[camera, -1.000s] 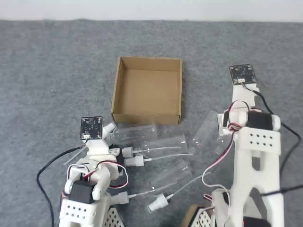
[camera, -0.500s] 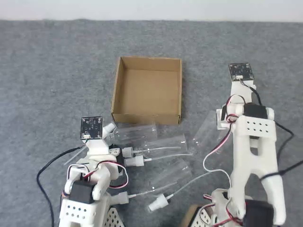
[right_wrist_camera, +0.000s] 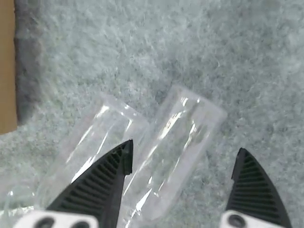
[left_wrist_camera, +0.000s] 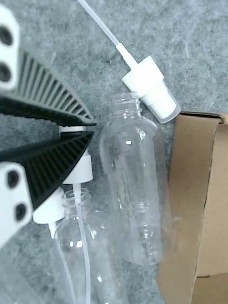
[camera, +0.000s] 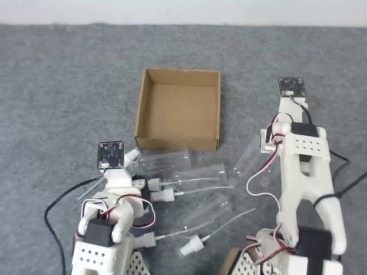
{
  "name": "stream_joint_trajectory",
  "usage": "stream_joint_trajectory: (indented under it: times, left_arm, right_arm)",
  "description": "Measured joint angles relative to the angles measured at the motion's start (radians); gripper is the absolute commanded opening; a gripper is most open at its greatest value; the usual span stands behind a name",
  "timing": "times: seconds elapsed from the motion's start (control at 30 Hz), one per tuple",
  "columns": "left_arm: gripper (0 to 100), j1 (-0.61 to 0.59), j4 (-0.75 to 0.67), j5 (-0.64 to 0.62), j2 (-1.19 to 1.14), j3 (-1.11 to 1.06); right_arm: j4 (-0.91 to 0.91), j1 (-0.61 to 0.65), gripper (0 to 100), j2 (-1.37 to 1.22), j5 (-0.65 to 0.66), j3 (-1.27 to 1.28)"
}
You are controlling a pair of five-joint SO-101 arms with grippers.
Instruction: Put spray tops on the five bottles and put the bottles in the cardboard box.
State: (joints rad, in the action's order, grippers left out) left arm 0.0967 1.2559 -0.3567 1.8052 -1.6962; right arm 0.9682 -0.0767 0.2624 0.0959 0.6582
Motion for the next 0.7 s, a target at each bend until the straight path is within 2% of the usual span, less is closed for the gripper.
stream_joint_trajectory:
  times: [0.3,0.47,0.7]
  left_arm:
    - [1,0.0,0.0,0.0,0.0,0.0]
    - [1,0.0,0.0,0.0,0.0,0.0]
    - [1,0.0,0.0,0.0,0.0,0.0]
  right_arm:
    - [-0.021,0.002,29.3,-0.055,-0.003,0.0]
    - [-0.049,0.0,29.3,-0.104,-0.063,0.0]
    - [-0.066,-0.003,29.3,-0.126,-0.078,0.0]
